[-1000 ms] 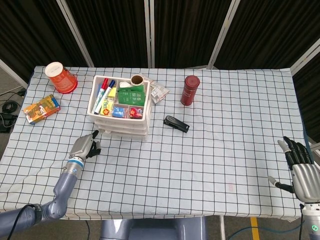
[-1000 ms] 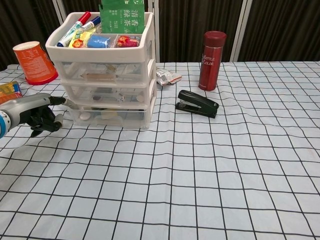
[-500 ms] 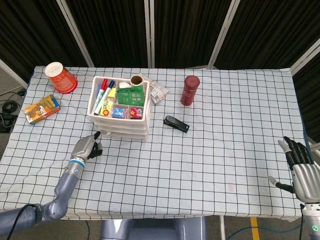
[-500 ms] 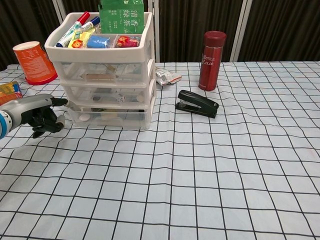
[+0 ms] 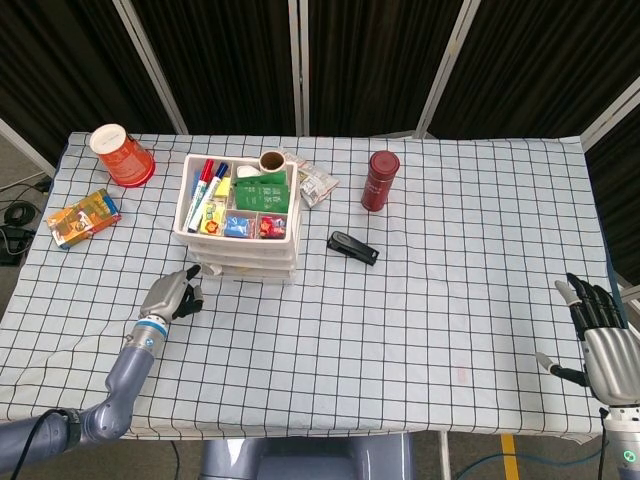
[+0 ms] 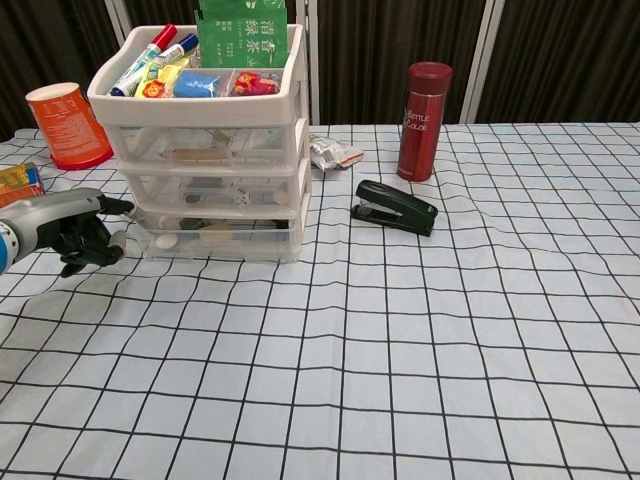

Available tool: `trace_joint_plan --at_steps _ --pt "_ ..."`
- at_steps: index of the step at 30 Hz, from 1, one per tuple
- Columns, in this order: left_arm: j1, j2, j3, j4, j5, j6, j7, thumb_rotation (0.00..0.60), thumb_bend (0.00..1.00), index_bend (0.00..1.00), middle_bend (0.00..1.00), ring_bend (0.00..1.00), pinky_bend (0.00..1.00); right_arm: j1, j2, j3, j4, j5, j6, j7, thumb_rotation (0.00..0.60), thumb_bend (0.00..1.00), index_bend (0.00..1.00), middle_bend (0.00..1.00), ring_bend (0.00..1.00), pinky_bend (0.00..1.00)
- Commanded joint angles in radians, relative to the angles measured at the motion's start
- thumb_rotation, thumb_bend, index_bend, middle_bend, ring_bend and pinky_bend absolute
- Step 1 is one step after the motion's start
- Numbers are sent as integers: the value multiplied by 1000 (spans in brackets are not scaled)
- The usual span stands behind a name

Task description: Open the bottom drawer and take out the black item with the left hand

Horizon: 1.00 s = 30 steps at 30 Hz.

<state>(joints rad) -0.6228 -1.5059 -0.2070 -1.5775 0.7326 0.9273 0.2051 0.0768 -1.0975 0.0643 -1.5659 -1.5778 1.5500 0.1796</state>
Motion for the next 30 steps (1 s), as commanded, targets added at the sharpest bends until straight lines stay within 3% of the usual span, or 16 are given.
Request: trace_joint_plan --at_steps 1,26,30 --pt "1 6 6 -8 2 -2 0 600 856 563 919 911 765 0 0 0 0 0 0 0 600 24 13 0 0 0" --pt "41 59 70 -97 75 4 -37 600 857 555 920 911 765 -3 1 0 -3 -4 8 -5 600 24 13 0 0 0" --pt "48 60 73 -99 86 10 -49 600 856 504 919 911 765 -3 0 -1 -4 -6 9 -6 600 23 13 0 0 0"
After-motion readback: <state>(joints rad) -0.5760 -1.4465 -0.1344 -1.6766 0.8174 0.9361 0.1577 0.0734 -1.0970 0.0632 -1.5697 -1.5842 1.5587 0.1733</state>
